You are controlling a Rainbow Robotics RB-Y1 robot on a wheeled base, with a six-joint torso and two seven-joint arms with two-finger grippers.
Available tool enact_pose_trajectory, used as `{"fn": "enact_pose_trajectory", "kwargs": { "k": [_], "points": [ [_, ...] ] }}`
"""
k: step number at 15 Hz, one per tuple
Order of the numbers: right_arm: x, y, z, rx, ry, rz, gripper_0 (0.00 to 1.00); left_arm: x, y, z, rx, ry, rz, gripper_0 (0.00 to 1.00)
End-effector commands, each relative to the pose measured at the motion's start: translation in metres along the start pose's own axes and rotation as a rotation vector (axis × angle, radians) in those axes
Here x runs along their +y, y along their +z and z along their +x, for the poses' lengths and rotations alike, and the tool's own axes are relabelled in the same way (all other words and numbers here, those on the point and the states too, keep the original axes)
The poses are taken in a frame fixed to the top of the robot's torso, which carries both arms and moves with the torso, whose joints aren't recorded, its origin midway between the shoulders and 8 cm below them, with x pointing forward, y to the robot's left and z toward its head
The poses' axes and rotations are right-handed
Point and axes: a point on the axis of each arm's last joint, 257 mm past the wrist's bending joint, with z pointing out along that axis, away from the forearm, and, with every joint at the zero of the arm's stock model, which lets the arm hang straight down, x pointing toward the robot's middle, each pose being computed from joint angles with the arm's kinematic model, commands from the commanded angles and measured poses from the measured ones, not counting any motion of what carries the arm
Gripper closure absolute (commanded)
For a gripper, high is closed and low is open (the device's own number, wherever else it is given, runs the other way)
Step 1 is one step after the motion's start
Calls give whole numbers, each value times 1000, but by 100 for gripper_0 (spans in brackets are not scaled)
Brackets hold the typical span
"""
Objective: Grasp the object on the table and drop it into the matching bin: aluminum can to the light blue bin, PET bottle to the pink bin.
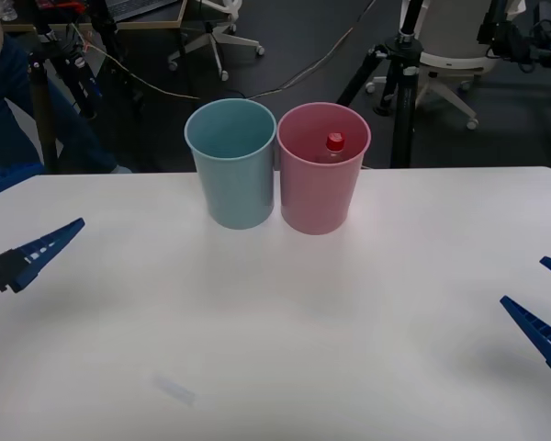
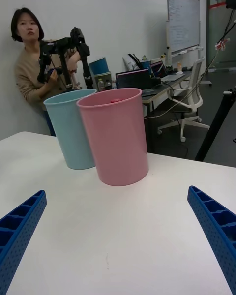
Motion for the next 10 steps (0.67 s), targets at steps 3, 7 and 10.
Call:
{"fn": "enact_pose_trajectory", "kwargs": {
  "k": [3,7,10],
  "points": [
    [0,0,0,0,0,0,0,-10,-7,23,-6,-85,-52,0],
    [0,0,0,0,0,0,0,-23,-16,42,-8,-91,-78,0],
    [0,0,0,0,0,0,0,-39,-22,52,-9,-132,-61,0]
  ]
}}
